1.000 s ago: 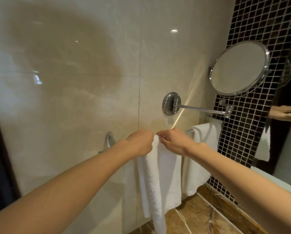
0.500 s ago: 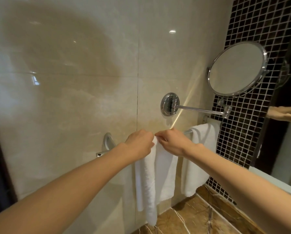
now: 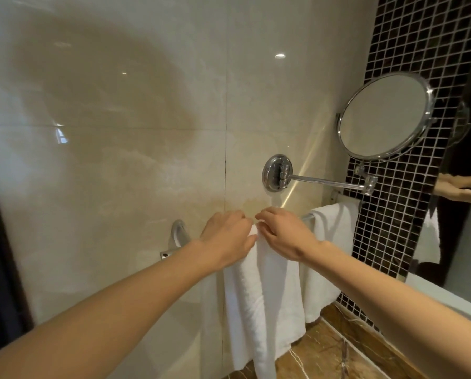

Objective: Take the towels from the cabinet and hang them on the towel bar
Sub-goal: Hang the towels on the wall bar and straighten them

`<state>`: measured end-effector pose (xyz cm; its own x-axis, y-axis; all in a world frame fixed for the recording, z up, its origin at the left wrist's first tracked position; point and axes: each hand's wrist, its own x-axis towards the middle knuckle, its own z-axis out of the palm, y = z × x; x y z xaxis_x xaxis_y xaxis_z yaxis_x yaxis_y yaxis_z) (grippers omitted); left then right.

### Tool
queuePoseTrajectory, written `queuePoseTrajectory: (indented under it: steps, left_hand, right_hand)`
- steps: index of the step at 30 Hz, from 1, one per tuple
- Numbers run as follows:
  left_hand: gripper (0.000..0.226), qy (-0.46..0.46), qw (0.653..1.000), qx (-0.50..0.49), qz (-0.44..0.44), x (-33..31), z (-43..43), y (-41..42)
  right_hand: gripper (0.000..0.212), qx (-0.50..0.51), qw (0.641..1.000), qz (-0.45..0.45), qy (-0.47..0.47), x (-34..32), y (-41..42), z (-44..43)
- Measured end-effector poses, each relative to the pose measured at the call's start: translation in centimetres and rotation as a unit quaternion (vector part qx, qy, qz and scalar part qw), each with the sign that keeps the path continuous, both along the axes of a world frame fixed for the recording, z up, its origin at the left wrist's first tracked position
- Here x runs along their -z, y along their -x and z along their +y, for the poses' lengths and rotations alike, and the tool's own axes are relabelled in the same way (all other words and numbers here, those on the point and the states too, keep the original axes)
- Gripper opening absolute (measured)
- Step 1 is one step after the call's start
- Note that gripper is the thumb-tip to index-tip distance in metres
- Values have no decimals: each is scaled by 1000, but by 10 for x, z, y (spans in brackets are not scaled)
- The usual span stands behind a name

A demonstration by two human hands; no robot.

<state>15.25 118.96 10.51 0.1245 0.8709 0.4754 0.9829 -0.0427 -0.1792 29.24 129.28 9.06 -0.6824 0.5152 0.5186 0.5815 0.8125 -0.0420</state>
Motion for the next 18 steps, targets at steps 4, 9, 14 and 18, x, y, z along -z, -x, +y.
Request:
queuePoseTrajectory:
  steps: [4,9,14,18]
  left_hand:
    - [37,-15,998,0,61,5,0,-6]
    - [27,33,999,4,11,7,5,3]
    - [19,82,995,10,-61,0,8,9]
    - [27,54,998,1,-41,7,4,6]
  right_hand:
    - [23,15,998,-5,-66,6,-7,-2]
    - [36,9,1000,-12,-8,5,-10,-3]
    - [41,9,999,-25,22,1,-8,-1]
    - [30,14,999,-31,23,1,-7,-1]
